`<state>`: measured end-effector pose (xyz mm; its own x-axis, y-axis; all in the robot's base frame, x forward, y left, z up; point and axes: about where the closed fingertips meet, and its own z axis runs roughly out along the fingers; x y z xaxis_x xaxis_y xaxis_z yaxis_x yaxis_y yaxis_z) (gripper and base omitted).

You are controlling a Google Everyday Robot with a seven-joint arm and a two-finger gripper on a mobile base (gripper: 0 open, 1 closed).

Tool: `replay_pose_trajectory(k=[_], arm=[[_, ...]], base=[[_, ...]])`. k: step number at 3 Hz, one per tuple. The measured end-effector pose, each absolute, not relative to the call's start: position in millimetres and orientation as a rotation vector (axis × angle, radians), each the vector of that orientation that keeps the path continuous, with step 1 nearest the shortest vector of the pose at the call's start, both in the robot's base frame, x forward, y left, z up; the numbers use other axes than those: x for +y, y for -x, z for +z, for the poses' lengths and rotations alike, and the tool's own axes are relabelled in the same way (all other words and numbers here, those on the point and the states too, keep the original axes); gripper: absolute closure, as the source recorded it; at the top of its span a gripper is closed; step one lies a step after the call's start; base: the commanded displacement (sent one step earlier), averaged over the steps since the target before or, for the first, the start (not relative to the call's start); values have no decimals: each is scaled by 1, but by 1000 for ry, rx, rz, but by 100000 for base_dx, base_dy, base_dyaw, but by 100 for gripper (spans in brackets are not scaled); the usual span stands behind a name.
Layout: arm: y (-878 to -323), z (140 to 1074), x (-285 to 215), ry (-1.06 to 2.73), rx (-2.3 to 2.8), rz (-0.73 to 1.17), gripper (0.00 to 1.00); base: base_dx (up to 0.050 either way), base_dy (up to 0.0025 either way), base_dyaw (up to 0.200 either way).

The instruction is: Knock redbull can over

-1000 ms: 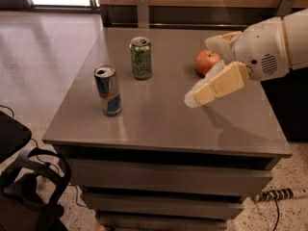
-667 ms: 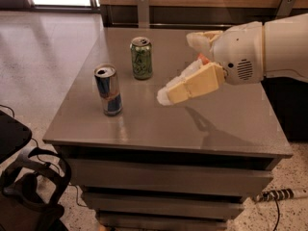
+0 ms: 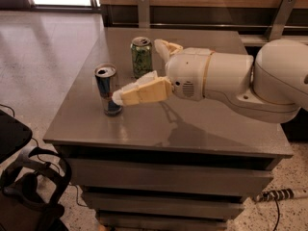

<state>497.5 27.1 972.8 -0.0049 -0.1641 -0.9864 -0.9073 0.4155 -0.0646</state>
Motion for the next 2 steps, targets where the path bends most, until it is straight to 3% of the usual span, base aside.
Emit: replay_pose_trajectory(k=[2], arm=[[-512, 962, 44, 968, 1426, 778, 0]], base=[[0, 0, 0]])
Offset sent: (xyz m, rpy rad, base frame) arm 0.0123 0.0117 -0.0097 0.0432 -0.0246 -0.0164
